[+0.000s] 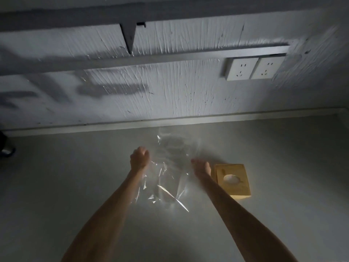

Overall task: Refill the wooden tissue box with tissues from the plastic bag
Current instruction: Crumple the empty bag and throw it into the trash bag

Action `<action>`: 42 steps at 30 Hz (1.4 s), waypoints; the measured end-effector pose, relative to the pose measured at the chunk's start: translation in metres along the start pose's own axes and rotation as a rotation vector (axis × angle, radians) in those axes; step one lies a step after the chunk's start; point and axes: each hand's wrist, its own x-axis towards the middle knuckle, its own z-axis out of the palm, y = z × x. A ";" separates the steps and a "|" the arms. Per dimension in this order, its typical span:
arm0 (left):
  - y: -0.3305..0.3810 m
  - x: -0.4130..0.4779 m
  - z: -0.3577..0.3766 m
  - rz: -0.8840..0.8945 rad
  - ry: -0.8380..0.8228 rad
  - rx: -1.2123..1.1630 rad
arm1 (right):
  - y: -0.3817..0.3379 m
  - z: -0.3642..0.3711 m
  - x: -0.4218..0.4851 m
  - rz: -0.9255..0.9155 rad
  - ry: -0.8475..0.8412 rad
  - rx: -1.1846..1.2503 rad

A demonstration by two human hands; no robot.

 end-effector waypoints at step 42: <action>0.155 -0.308 0.039 0.220 0.105 -0.855 | 0.082 -0.302 -0.151 -0.507 -0.140 0.544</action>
